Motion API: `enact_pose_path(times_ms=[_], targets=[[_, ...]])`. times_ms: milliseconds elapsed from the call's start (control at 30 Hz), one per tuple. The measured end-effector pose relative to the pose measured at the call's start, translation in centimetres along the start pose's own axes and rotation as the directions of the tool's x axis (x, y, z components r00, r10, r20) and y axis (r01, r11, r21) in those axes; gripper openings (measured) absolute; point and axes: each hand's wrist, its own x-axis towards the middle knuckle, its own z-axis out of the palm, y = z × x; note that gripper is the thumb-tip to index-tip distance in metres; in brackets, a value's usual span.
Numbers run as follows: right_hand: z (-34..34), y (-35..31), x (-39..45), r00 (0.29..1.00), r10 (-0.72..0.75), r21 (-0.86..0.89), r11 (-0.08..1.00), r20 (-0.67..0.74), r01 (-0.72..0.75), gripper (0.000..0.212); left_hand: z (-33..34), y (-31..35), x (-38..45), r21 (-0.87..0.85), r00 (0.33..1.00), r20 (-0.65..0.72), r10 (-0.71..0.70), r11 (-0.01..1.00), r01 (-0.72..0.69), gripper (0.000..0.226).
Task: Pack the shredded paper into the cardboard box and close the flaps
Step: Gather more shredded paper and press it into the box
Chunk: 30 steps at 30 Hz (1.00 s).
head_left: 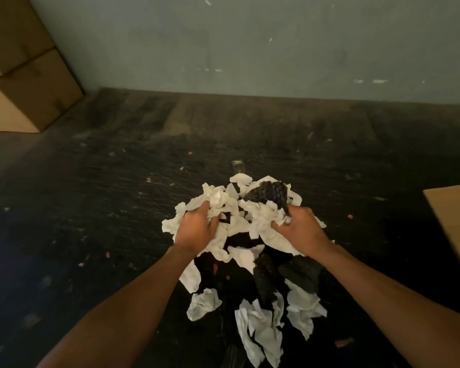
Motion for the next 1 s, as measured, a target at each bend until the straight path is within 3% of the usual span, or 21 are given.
enact_pose_path(times_ms=[233, 433, 1000], targets=[[-6.3, -3.7, -0.8, 0.99, -0.067, 0.076, 0.994, -0.128, 0.077, 0.008, -5.8, 4.1, -0.3, -0.04, 0.993, -0.097, -0.075, 0.997, 0.071, 0.037], [-11.6, -6.7, -3.0, 0.965, -0.104, 0.029, 0.993, -0.242, 0.114, 0.014, -10.3, 8.3, -1.6, -0.027, 0.986, -0.153, -0.07, 0.997, 0.067, 0.048], [-19.4, -10.7, -14.9, 0.937, -0.005, -0.205, 0.976, -0.35, -0.072, 0.039, -15.8, 17.7, -10.8, -0.112, 0.971, -0.219, 0.095, 0.986, -0.121, 0.038]])
